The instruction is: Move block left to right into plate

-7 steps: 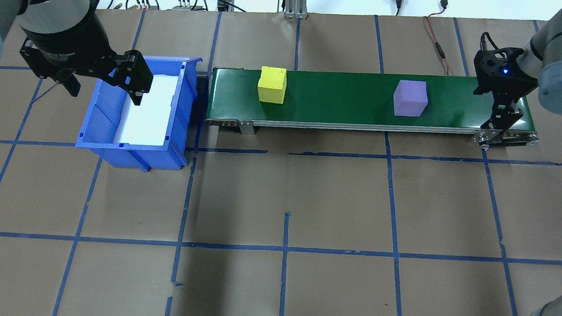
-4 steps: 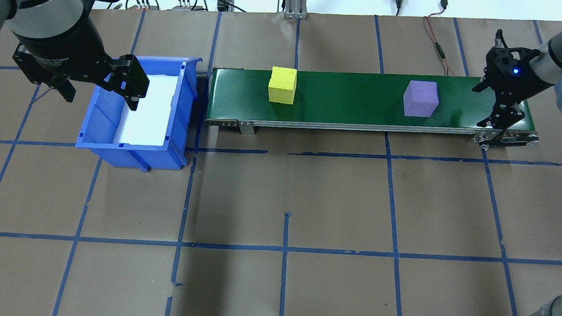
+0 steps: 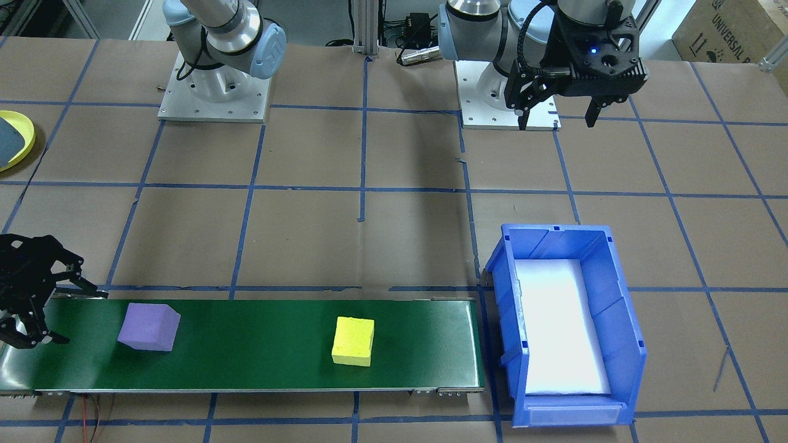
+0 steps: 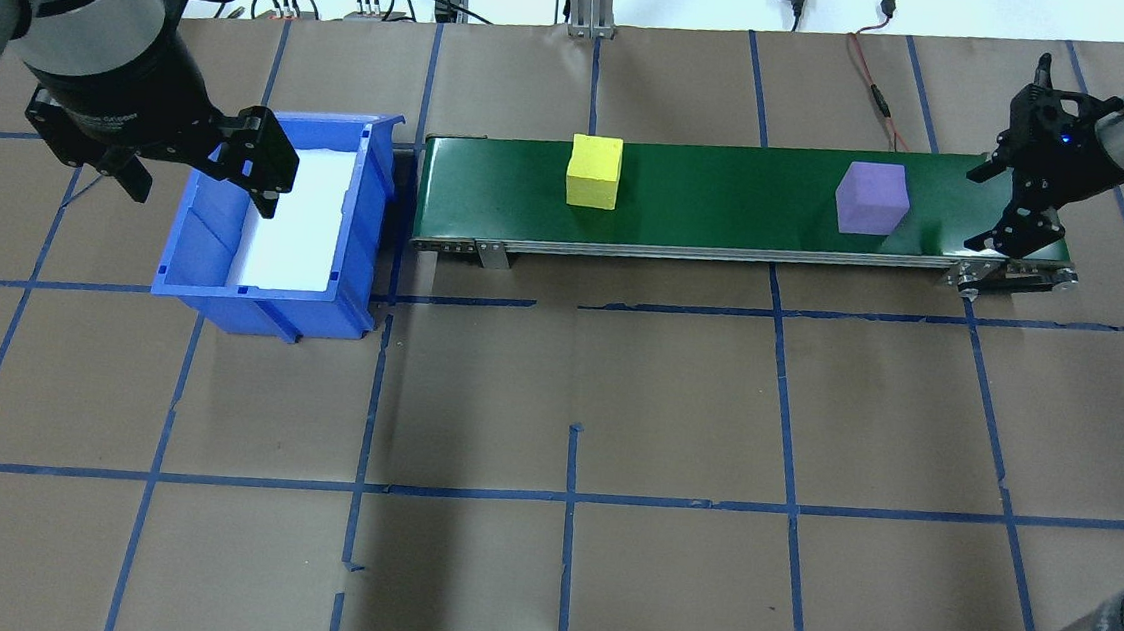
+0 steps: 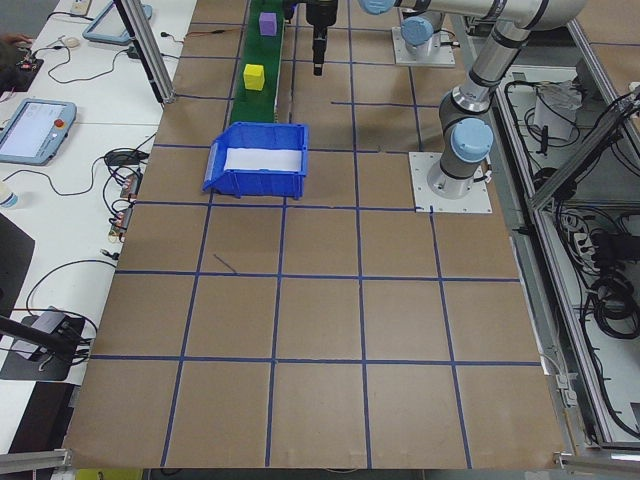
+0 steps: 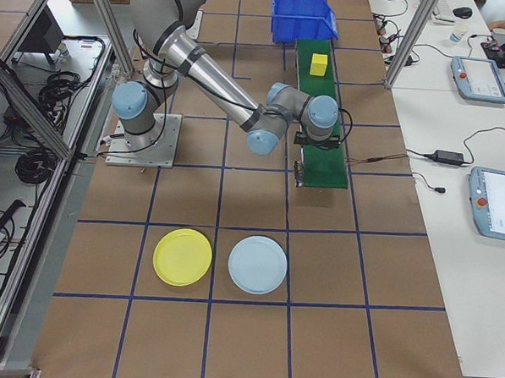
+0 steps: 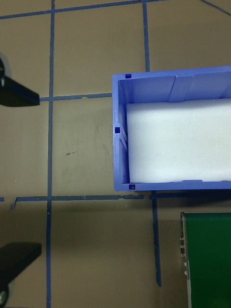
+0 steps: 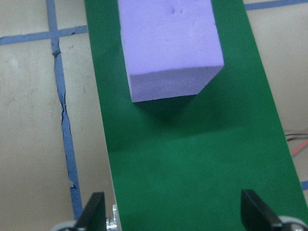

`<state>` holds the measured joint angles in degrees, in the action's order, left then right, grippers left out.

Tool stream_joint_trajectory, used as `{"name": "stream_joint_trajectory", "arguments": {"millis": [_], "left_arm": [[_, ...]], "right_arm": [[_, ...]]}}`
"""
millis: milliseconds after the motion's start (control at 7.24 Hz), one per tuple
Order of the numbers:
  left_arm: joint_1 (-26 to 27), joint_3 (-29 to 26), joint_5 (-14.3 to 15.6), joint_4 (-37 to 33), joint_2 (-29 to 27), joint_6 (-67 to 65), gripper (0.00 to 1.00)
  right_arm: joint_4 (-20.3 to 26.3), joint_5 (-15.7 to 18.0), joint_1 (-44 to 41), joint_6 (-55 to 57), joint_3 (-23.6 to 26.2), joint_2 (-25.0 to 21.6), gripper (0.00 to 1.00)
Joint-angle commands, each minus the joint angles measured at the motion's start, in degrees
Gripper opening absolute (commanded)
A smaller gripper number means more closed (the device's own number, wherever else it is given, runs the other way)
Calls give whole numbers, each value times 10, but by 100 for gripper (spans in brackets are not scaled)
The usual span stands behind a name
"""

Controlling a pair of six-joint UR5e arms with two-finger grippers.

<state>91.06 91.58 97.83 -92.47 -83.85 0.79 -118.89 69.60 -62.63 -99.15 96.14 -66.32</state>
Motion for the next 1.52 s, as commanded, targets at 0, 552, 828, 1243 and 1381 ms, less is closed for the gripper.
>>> {"name": "stream_joint_trajectory", "arguments": {"millis": [0,552,828,1243,1381], "left_arm": [[0,0,0,0,0,0,100],[0,0,0,0,0,0,100],[0,0,0,0,0,0,100],[1,0,0,0,0,-1,100],[1,0,0,0,0,-1,100]], "right_arm": [[14,22,1,320,0,-4,100],[141,-22,1,683,-53,0,100],[132,-24,1,763,-53,2,100],[131,-21,1,853,-64,28,100],[126,-22,0,851,-65,31,100]]}}
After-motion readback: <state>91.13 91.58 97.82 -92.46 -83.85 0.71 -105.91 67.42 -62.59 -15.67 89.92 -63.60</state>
